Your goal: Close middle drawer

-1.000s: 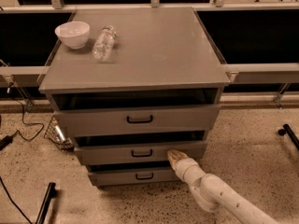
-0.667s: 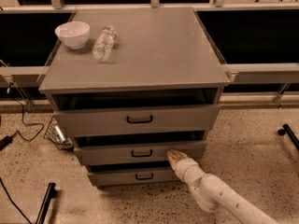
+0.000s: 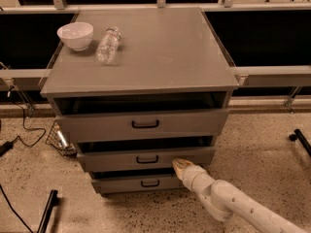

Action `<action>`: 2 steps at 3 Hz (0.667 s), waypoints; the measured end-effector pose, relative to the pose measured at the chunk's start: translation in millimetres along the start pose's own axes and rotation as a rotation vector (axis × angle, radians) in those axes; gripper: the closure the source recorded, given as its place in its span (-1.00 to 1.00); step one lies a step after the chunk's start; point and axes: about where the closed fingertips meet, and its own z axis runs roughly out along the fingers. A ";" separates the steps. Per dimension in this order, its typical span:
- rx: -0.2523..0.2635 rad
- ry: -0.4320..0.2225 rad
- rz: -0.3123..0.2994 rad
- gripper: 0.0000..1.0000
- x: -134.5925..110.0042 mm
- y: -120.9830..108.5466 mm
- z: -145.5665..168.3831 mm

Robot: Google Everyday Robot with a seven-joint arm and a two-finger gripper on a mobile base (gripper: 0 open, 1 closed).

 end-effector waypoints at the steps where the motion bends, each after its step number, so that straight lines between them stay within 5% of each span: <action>1: -0.087 0.089 -0.043 1.00 8.7 21.2 -20.6; 2: -0.178 0.200 -0.126 1.00 21.9 36.5 -46.4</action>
Offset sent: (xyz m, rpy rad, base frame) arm -0.1053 -0.0025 0.0011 -0.2398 0.2314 0.3778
